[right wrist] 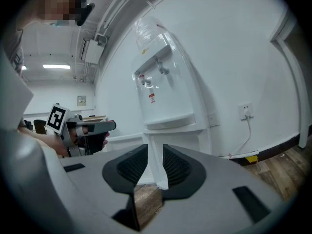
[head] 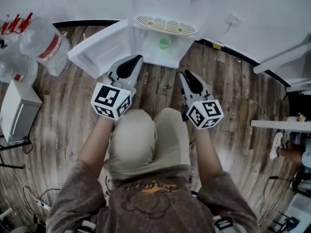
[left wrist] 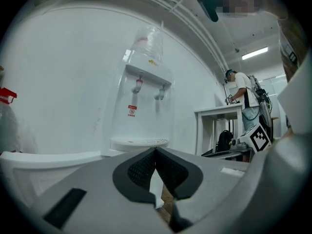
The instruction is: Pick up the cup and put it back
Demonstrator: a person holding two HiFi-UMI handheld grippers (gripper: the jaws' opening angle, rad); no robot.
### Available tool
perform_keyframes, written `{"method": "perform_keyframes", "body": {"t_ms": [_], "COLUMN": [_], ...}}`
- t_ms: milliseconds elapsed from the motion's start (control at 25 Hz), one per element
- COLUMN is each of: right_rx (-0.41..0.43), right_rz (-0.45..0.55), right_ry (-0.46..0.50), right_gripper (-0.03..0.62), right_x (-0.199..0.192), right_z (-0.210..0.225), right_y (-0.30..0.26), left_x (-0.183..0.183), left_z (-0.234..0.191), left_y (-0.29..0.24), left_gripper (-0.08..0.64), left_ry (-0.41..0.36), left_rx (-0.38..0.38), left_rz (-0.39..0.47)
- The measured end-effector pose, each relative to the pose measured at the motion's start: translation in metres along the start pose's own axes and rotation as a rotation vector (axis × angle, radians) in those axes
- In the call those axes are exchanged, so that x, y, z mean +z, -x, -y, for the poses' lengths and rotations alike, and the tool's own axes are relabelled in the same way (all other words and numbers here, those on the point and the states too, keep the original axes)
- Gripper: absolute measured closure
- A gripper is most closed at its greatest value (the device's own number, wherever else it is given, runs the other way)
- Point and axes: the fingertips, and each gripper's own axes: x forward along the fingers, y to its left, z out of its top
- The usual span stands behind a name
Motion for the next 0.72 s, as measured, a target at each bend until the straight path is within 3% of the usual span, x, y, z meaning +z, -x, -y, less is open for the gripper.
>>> {"method": "perform_keyframes", "body": {"t_ms": [120, 440, 720], "right_rx": [0.002, 0.04, 0.039], "right_rz": [-0.001, -0.049, -0.091], "right_ry": [-0.009, -0.039, -0.042], "right_gripper": [0.486, 0.302, 0.192], "right_x": [-0.001, -0.021, -0.048], "right_z": [0.001, 0.004, 0.024], "right_y": [-0.005, -0.031, -0.069], "left_x": [0.0, -0.006, -0.012], "left_z": [-0.001, -0.003, -0.013], "left_y": [-0.002, -0.008, -0.006], "left_gripper": [0.557, 0.557, 0.557], "left_ry": [0.0, 0.005, 0.007], "left_rx": [0.009, 0.02, 0.031], "left_rz": [0.0, -0.009, -0.021]}}
